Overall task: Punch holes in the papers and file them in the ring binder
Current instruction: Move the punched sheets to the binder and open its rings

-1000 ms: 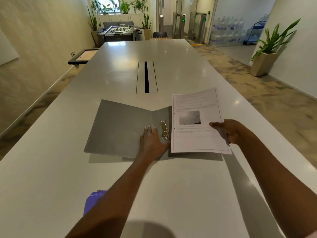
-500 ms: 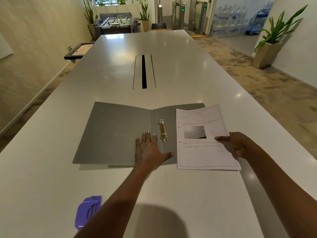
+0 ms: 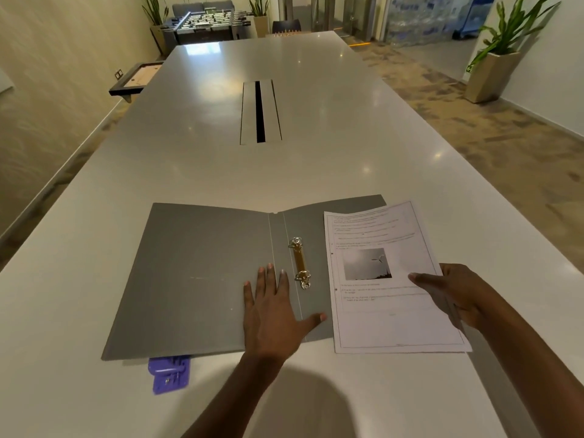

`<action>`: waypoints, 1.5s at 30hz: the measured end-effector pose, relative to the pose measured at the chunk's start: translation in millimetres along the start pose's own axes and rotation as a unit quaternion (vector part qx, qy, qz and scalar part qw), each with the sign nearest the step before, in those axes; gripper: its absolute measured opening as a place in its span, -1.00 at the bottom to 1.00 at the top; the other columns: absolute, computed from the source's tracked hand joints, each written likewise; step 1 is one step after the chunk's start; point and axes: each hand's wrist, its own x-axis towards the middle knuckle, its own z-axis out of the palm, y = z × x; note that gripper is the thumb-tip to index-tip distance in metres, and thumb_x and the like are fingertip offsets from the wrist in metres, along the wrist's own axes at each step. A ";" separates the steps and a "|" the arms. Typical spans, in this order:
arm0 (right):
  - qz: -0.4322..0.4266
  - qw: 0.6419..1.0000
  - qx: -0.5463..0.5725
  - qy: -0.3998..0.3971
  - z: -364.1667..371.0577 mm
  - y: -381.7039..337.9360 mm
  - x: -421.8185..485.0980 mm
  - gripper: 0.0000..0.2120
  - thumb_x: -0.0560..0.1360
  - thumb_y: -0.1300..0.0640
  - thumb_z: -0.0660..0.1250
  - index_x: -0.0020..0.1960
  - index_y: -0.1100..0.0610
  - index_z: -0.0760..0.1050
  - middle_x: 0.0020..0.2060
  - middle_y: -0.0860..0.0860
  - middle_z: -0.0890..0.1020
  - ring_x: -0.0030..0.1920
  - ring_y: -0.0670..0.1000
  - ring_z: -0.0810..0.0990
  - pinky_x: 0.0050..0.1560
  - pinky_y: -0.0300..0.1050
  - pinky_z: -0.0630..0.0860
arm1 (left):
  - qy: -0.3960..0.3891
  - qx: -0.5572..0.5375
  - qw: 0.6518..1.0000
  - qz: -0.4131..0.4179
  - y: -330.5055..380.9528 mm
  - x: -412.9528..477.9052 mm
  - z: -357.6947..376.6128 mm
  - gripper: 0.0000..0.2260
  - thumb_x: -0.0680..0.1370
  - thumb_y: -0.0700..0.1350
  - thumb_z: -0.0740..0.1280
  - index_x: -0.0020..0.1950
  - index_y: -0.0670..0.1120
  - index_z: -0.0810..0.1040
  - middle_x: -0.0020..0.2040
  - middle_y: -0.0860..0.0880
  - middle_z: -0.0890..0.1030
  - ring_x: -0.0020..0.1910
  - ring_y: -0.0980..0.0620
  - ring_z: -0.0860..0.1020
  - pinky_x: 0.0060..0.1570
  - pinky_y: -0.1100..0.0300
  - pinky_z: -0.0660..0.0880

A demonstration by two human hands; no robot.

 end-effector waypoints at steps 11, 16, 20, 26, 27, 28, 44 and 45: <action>-0.001 1.000 -0.004 -0.002 -8.8 44.4 -52.4 -0.90 0.52 0.25 0.52 0.01 0.25 0.67 -0.35 -0.03 0.76 -0.42 -0.12 0.69 -0.39 -0.29 0.53 | 0.049 -0.003 0.997 0.059 -8.4 -85.5 38.9 0.00 0.48 0.59 -0.03 0.56 -0.17 0.45 0.58 -0.23 0.37 0.58 -0.27 0.33 0.50 -0.39 0.30; -0.017 0.997 -0.068 0.015 -10.2 40.5 -55.0 -0.86 0.52 0.16 0.53 -0.01 0.23 0.69 -0.24 0.21 0.75 -0.31 0.13 0.60 -0.26 -0.11 0.47 | 0.056 0.022 0.997 0.058 -5.8 -95.4 39.1 -0.01 0.50 0.58 -0.06 0.55 -0.17 0.45 0.57 -0.24 0.38 0.56 -0.27 0.35 0.56 -0.35 0.22; -0.029 0.994 -0.104 0.006 -11.2 34.4 -58.2 -0.79 0.52 0.15 0.53 0.13 0.17 0.68 -0.13 0.03 0.79 -0.18 0.04 0.75 -0.22 -0.13 0.56 | 0.024 0.024 0.999 0.039 -0.6 -95.7 31.7 0.00 0.46 0.60 -0.23 0.69 -0.06 -0.03 0.70 -0.13 -0.08 0.70 -0.17 -0.07 0.55 -0.09 -0.32; -0.033 0.964 -0.245 0.097 -18.2 27.3 -61.1 -0.41 0.45 -0.09 0.57 0.37 0.14 0.51 0.12 0.16 0.69 0.10 0.19 0.66 0.01 0.05 0.56 | 0.016 -0.182 0.983 0.018 14.8 -92.6 -16.5 -0.31 0.68 0.27 -0.03 0.73 -0.02 -0.08 0.75 -0.03 -0.07 0.72 -0.02 -0.07 0.66 0.10 -0.09; -0.045 0.933 -0.330 0.133 -16.7 25.1 -64.5 -0.37 0.45 -0.12 0.56 0.40 0.14 0.49 0.18 0.18 0.68 0.16 0.24 0.64 0.08 0.10 0.56 | 0.039 -0.216 0.976 0.007 17.2 -88.1 -21.9 -0.38 0.71 0.13 0.12 0.72 -0.01 0.02 0.73 -0.03 0.06 0.70 -0.01 0.08 0.61 0.16 0.05; -0.078 0.901 -0.392 0.169 -12.6 24.2 -66.9 -0.40 0.47 -0.13 0.54 0.40 0.13 0.51 0.20 0.19 0.67 0.17 0.26 0.63 0.10 0.13 0.56 | 0.064 -0.250 0.966 0.002 19.2 -82.6 -24.8 -0.43 0.71 0.03 0.20 0.70 -0.01 0.13 0.69 -0.02 0.19 0.65 0.00 0.23 0.54 0.22 0.17; -0.363 0.905 -0.221 0.028 190.9 -5.4 -45.5 -0.88 0.59 0.23 0.40 0.07 0.15 0.70 -0.03 0.09 0.71 -0.06 0.03 0.67 0.07 0.07 0.65 | 0.151 -0.286 0.946 -0.018 14.3 0.9 1.0 -0.83 0.68 -0.15 0.35 0.00 -0.10 0.75 -0.18 -0.04 0.71 -0.27 0.09 0.67 -0.19 0.30 0.63; -0.365 0.905 -0.218 0.029 191.5 -3.4 -44.0 -0.88 0.60 0.23 0.38 0.04 0.14 0.70 -0.07 0.09 0.71 -0.09 0.03 0.67 0.05 0.07 0.66 | 0.148 -0.287 0.946 -0.019 12.9 2.7 3.4 -0.82 0.68 -0.13 0.35 0.00 -0.10 0.75 -0.18 -0.04 0.71 -0.26 0.08 0.68 -0.13 0.22 0.68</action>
